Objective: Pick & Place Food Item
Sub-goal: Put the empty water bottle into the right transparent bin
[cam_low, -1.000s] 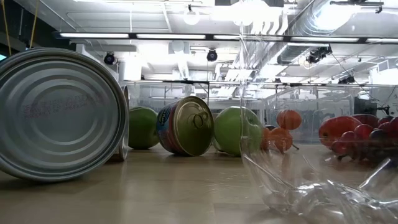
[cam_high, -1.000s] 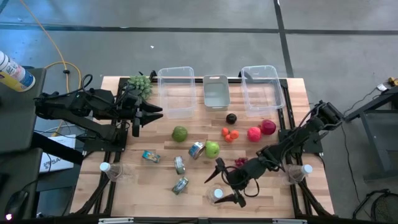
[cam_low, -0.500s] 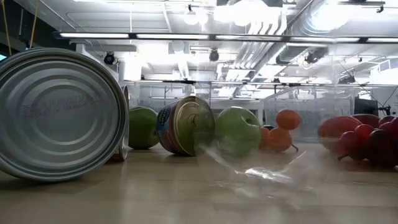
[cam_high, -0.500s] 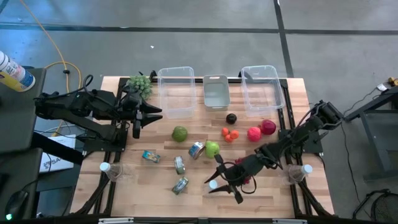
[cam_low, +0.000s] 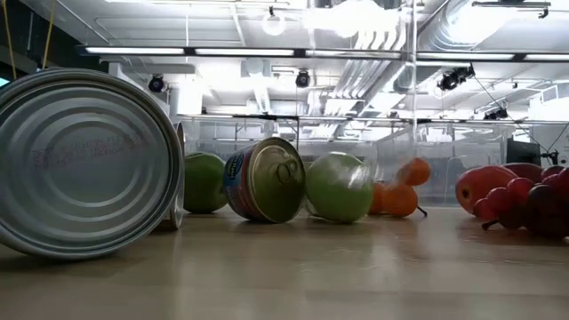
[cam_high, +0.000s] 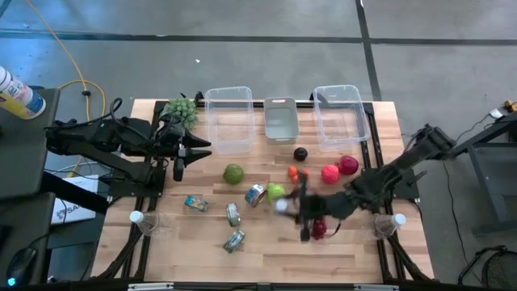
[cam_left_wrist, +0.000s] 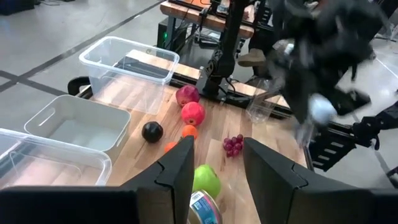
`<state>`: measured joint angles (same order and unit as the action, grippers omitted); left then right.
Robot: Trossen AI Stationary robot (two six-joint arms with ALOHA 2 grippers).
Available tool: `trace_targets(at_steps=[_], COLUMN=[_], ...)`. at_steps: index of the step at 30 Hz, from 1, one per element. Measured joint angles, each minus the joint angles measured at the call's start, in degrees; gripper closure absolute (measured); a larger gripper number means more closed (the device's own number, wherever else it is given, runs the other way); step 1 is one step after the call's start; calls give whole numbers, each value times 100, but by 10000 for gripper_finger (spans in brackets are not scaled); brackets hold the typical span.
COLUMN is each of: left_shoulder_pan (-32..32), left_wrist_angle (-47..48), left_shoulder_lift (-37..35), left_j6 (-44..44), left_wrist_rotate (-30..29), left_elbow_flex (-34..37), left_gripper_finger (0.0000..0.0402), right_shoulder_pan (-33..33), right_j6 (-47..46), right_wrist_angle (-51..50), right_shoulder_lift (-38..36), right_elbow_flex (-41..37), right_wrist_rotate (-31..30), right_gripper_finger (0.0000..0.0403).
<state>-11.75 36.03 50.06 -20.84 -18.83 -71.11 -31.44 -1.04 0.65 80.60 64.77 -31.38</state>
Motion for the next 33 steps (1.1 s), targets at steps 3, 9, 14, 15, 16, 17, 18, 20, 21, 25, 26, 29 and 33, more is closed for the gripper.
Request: trace_targets(at_steps=[3, 9, 14, 15, 16, 17, 18, 20, 21, 25, 26, 29, 33], left_shoulder_pan=[0, 0, 0, 0, 0, 0, 0, 0, 0, -40, -51, -22, 80], left_wrist_angle=[0, 0, -2, -2, -2, -2, -3, -55, -102, -353, -422, -521, -496], left_shoulder_lift=[0, 0, 9, 9, 9, 9, 9, 9, 9, -1, -5, -9, -7], left_j6=[0, 172, 442, 454, 455, 456, 456, 470, 554, 1046, 1108, 1271, 1299], left_wrist_rotate=[0, -2, -7, -7, -7, -7, -8, -39, -44, -44, -42, -47, -57], left_elbow_flex=[0, 1, 4, 4, 4, 4, 4, 4, 4, 4, 4, 4, 4], left_gripper_finger=[270, 270, 270, 270, 270, 270, 270, 270, 270, 270, 270, 270, 270], right_shoulder_pan=[41, 45, 418, 610, 798, 1005, 1221, 1754, 2044, 3147, 3419, 4146, 4970], right_j6=[-329, -68, 298, 367, 394, 396, 394, 398, 413, 262, 180, -57, -68], right_wrist_angle=[-720, -1625, -2011, -2006, -2035, -2078, -2084, -2082, -2182, -2763, -2890, -3194, -3199], right_shoulder_lift=[-419, -1320, -2168, -2345, -2526, -2675, -2754, -2889, -2932, -2846, -2795, -2572, -2133], right_elbow_flex=[341, 946, 1081, 1086, 1087, 1083, 1079, 1064, 1053, 1043, 1041, 1039, 1039], right_wrist_rotate=[-530, -1935, -3369, -3547, -3633, -3620, -3548, -3343, -3283, -2673, -2385, -1637, -1036], right_gripper_finger=[285, 285, 285, 285, 285, 285, 285, 285, 285, 280, 280, 282, 280])
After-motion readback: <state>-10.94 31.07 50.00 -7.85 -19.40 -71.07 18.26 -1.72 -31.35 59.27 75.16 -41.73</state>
